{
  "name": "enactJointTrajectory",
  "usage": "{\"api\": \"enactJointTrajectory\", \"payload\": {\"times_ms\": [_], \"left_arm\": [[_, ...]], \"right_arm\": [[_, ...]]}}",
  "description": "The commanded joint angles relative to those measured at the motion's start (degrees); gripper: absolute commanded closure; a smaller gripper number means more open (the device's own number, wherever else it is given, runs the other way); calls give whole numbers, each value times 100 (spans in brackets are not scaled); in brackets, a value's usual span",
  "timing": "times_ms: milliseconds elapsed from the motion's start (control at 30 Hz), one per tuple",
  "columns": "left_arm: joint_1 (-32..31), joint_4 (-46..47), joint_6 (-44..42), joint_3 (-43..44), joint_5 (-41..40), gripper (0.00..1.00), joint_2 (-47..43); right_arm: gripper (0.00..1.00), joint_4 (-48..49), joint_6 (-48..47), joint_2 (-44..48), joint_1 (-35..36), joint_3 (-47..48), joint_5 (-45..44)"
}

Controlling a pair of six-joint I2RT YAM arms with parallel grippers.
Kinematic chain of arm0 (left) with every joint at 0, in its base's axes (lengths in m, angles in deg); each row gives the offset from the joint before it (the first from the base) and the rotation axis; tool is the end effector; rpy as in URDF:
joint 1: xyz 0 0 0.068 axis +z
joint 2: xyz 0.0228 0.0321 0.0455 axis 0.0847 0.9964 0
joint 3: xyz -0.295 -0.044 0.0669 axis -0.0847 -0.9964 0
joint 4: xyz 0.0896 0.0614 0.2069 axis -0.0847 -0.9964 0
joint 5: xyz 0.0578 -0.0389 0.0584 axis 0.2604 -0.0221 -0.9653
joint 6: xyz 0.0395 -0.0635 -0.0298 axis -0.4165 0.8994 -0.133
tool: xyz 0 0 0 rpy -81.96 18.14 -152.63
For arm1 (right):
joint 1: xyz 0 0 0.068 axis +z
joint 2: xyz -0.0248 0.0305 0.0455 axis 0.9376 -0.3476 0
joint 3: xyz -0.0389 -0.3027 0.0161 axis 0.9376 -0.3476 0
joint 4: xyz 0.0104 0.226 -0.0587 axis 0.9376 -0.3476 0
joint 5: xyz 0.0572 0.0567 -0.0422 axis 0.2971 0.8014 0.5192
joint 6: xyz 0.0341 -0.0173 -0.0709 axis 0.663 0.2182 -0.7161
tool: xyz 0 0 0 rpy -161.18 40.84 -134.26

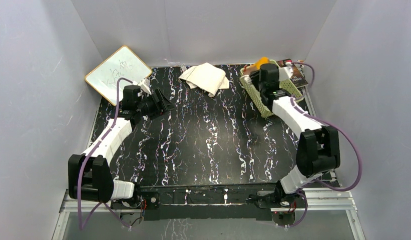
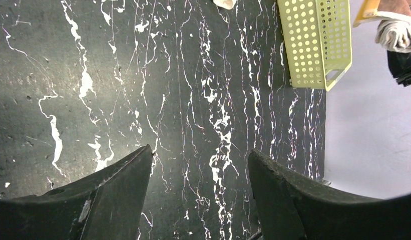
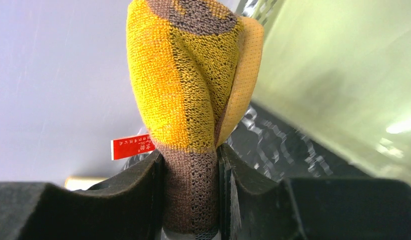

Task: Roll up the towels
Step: Place the towel in the bin.

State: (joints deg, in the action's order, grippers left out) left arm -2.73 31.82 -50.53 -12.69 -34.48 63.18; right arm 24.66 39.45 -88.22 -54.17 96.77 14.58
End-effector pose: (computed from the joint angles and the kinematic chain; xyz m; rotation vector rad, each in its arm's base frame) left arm 0.2836 -0.0674 0.3054 -0.2213 2.1367 -0.8889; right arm 0.3673 0.0789 0.3249 0.9719 1.7838 0.5298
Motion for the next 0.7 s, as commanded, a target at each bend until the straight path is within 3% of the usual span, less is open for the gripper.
{"api": "enactJointTrajectory", "payload": {"times_ms": [0, 200, 533, 667], "left_arm": [[39, -250, -148, 195, 385, 31, -42], [41, -221, -128, 154, 553, 31, 68], [37, -175, -182, -132, 666, 30, 197], [31, -254, -252, -168, 662, 30, 365]], "right_arm": [[100, -113, -362, 525, -548, 265, -451], [99, -324, -602, 487, -1292, 189, -322], [100, -1038, -681, -1079, -1443, 992, -84], [100, -1583, -671, -1928, -1460, 1866, 9]]}}
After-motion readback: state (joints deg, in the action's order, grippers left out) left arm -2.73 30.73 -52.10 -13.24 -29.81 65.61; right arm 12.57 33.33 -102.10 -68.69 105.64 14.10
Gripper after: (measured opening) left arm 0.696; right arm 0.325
